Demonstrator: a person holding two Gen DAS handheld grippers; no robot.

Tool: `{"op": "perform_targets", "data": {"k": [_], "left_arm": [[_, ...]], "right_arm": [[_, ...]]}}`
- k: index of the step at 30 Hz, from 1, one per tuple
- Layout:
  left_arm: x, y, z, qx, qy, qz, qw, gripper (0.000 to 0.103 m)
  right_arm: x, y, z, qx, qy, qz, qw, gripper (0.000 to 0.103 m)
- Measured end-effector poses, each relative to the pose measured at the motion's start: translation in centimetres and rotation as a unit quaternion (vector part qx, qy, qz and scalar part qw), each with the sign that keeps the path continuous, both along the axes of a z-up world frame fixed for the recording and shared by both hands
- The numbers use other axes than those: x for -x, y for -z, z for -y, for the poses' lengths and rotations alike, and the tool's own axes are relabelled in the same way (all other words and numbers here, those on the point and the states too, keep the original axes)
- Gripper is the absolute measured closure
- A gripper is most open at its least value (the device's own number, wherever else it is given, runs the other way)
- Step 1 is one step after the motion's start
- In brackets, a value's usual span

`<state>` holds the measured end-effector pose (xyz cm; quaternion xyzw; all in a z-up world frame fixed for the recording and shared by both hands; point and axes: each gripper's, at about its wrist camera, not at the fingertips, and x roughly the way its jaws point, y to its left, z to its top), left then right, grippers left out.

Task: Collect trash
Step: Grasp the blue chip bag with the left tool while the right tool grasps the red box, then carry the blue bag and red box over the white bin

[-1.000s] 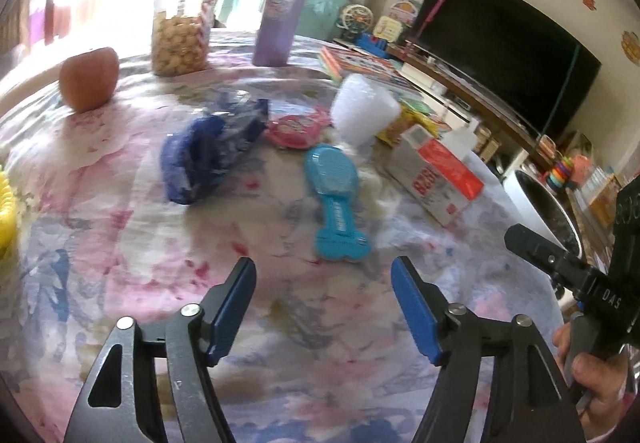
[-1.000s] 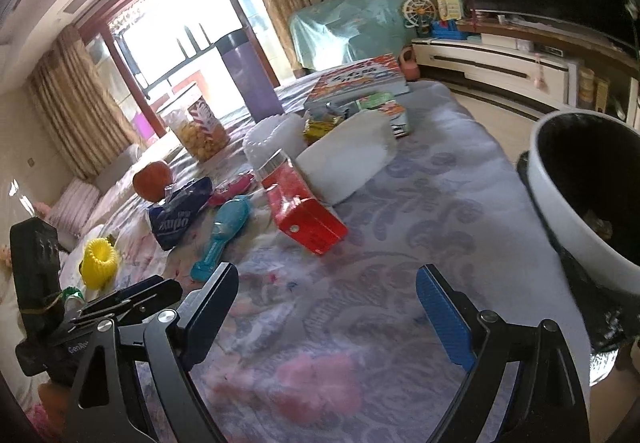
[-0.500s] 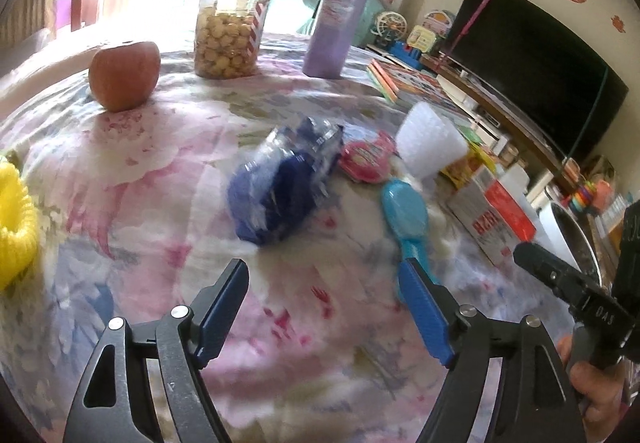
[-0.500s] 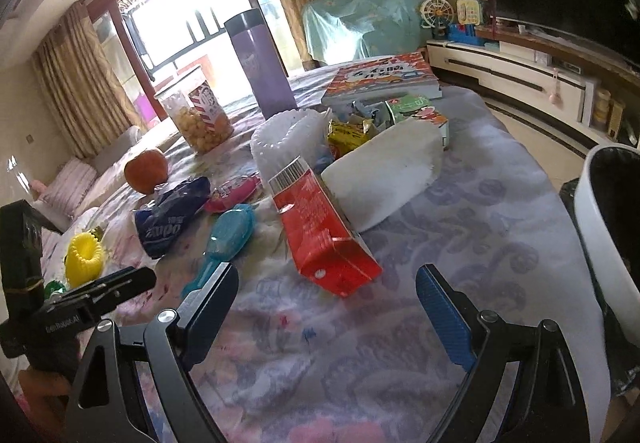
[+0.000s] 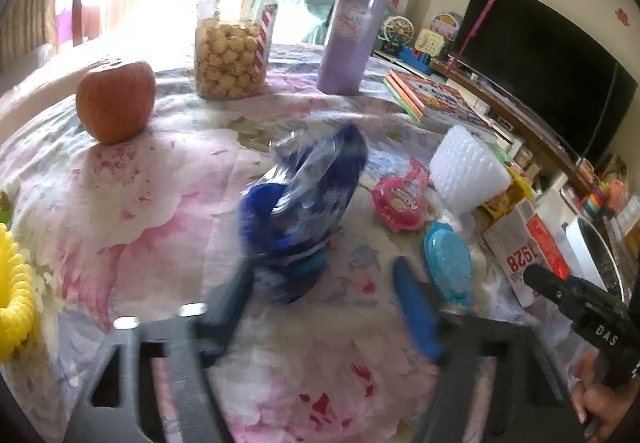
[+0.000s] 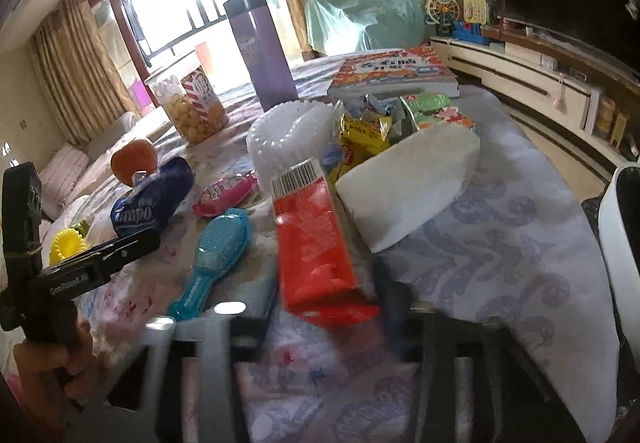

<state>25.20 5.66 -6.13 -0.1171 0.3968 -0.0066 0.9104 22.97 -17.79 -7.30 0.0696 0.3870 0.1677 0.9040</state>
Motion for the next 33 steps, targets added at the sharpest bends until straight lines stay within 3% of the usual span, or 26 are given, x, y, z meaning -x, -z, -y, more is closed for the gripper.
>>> {"op": "perform_targets", "data": {"k": [1, 3, 4, 8, 16, 24, 33], "left_arm": [[-0.2, 0.2, 0.0, 0.002, 0.006, -0.006, 1.0000, 0.079], [-0.3, 0.3, 0.0, 0.005, 0.011, -0.010, 0.9999, 0.086], [-0.2, 0.2, 0.0, 0.005, 0.013, -0.005, 0.9999, 0.096], [0.7, -0.3, 0.1, 0.002, 0.022, 0.008, 0.9997, 0.097], [3.7, -1.3, 0.5, 0.014, 0.036, 0.024, 0.9989, 0.099], [6.6, -2.9, 3.6, 0.015, 0.084, 0.035, 0.9957, 0.099], [6.8, -3.3, 8.1, 0.019, 0.152, 0.033, 0.9877, 0.099]], "right_arm": [[0.1, 0.0, 0.1, -0.002, 0.000, 0.001, 1.000, 0.064], [0.5, -0.1, 0.2, -0.001, 0.000, 0.004, 1.000, 0.064], [0.8, -0.1, 0.3, -0.003, -0.001, 0.005, 1.000, 0.065], [2.0, -0.3, 0.9, -0.016, -0.002, 0.006, 1.000, 0.070], [3.9, -1.0, 1.8, -0.037, -0.004, 0.006, 0.999, 0.071], [5.9, -1.7, 3.9, -0.045, 0.011, 0.015, 0.999, 0.071], [7.9, -2.2, 7.5, -0.048, 0.042, 0.023, 0.998, 0.071]]}}
